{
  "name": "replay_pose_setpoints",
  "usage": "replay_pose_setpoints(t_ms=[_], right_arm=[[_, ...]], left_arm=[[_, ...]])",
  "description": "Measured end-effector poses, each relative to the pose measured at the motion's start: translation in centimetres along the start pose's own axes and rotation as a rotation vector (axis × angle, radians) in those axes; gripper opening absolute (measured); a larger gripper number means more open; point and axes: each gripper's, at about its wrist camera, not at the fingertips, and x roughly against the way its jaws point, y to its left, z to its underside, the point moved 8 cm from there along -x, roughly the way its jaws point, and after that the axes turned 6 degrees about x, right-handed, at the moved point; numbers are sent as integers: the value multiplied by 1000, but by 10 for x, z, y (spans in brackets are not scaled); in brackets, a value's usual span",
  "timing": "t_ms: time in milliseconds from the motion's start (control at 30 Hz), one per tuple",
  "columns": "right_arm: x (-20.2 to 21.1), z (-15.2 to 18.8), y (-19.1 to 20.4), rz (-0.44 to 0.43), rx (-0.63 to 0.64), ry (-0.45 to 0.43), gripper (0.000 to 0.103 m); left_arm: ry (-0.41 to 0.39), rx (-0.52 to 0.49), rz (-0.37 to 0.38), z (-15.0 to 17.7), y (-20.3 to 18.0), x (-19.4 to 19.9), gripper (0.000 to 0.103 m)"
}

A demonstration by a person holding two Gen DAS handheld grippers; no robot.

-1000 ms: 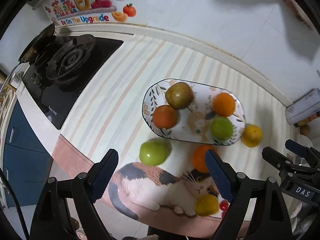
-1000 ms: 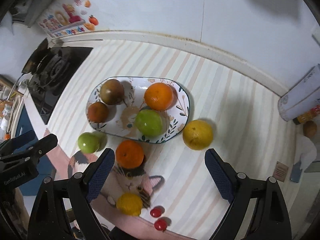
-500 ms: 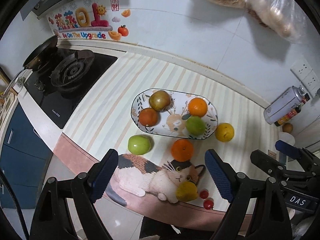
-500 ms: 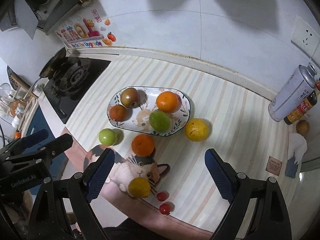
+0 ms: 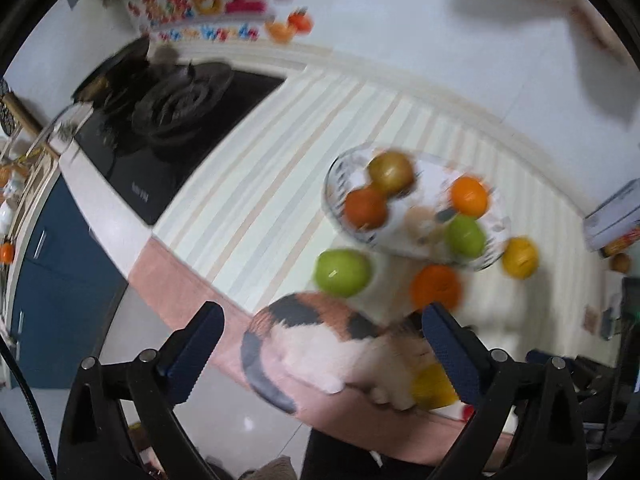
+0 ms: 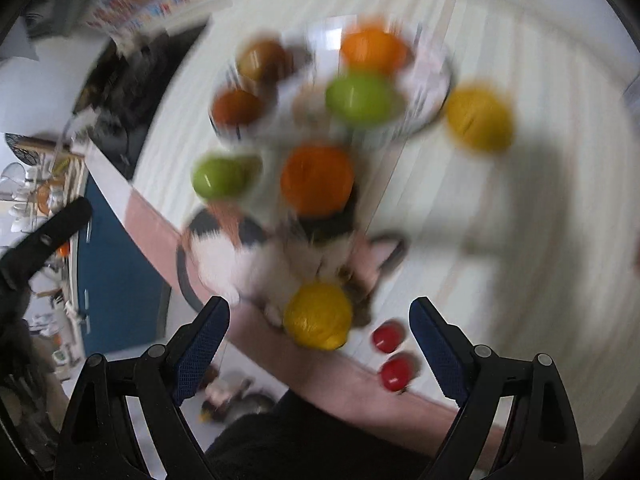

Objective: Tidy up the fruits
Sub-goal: 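Grasp a green apple with the left tool while the right tool grasps the lemon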

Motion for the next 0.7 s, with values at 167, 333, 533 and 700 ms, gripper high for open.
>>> replay_pose_setpoints(t_ms=[167, 333, 533, 700], right_arm=[[-67, 17, 6, -2, -15, 154, 75], [-88, 20, 2, 43, -3, 168, 61], [-69, 10, -32, 57, -88, 99, 61], [-58, 2, -54, 120, -100, 67, 61]], left_arm=[[87, -11, -47, 12, 16, -39, 101], [145, -9, -43, 10, 19, -70, 101], [206, -20, 5, -9, 3, -107, 101], [280, -65, 21, -17, -15, -146, 101]])
